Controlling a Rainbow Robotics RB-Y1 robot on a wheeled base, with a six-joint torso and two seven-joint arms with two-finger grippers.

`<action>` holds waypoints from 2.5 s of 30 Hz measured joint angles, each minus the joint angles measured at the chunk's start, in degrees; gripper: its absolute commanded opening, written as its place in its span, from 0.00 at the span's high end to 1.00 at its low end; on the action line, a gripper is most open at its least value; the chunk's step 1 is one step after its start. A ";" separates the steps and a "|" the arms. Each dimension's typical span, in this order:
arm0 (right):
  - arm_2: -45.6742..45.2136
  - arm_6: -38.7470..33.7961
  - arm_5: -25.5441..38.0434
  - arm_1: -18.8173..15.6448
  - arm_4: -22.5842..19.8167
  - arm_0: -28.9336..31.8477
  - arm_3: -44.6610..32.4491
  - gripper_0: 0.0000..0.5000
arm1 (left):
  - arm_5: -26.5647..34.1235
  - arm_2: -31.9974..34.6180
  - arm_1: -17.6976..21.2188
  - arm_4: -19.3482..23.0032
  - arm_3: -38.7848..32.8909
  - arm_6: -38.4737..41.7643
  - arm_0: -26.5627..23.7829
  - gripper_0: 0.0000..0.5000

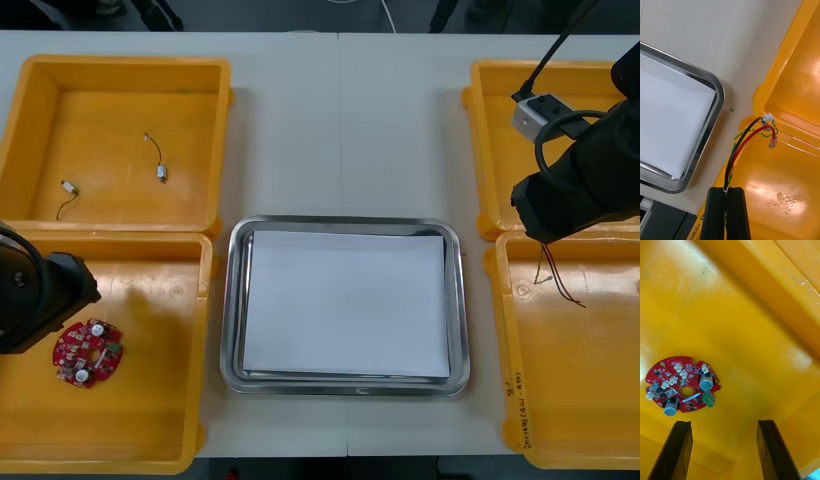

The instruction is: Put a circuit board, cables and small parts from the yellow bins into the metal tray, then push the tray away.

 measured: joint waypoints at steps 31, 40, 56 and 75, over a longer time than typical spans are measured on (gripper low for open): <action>0.01 0.00 0.02 0.02 1.31 -0.02 0.04 1.00 | -12.25 -4.30 -5.02 -7.76 8.30 0.13 5.71 0.00; 0.01 0.00 0.02 0.04 1.52 -0.02 0.04 1.00 | -14.17 -7.10 -5.02 -8.61 9.17 0.13 6.62 0.00; 0.01 0.00 0.02 0.11 1.54 -0.02 0.05 1.00 | -17.19 -9.97 -5.02 -10.88 11.21 0.13 7.53 0.81; 0.02 0.00 0.67 0.87 1.95 -0.03 0.06 1.00 | -17.24 -10.42 -4.98 -11.42 11.22 0.14 7.54 1.00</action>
